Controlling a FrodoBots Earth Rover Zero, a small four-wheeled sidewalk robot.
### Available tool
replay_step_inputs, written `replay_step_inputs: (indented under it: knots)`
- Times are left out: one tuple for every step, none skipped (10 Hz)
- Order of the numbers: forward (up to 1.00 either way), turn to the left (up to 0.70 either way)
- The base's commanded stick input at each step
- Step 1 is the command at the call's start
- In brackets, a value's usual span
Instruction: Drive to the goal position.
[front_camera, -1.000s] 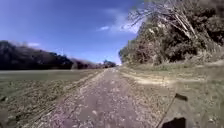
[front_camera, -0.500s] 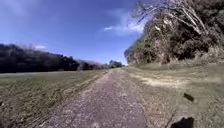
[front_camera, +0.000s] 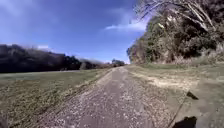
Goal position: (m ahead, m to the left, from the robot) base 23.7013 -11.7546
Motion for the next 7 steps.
replay_step_inputs:
  knots:
    - [0.50,0.00]
    - [0.50,0.00]
    - [0.50,0.00]
    - [0.50,0.00]
    - [0.50,0.00]
    - [0.50,0.00]
    - [0.50,0.00]
